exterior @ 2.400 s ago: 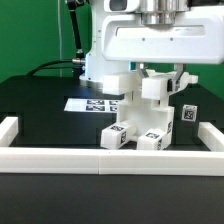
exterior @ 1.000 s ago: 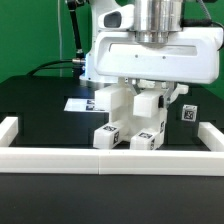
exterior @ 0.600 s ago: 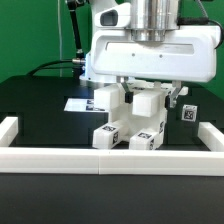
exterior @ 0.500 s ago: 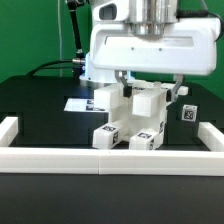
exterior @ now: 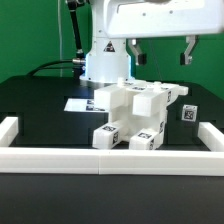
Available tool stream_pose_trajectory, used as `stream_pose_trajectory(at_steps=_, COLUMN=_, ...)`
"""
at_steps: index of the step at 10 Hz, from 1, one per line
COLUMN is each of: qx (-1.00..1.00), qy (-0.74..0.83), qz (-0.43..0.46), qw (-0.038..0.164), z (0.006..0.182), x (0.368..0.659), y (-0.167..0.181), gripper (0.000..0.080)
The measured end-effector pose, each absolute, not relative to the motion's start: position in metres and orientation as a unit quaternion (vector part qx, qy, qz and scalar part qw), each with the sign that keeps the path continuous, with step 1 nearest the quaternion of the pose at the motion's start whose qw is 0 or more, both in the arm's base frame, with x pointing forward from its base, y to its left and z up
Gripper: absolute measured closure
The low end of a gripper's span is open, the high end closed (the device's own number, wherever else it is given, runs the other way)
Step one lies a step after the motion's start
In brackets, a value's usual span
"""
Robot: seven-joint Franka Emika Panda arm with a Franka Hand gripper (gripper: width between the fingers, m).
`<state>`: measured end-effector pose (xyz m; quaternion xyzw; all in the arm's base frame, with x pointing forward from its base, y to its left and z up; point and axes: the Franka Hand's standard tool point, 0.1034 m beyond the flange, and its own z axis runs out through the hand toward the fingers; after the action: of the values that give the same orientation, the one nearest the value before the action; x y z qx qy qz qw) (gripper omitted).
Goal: Assemble chair
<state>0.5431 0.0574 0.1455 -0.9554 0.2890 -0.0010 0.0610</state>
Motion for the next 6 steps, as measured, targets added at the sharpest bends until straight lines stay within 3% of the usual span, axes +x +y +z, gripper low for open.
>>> stream_pose_trajectory(at_steps=3, qx=-0.951, qy=0.303, qz=0.005, qw=0.067, z=0.149, x=0.518, y=0.089, gripper=0.0151)
stream_pose_trajectory(at_steps=6, qx=-0.952, qy=0.299, qz=0.005, qw=0.066, z=0.147, x=0.519, y=0.086, gripper=0.0151)
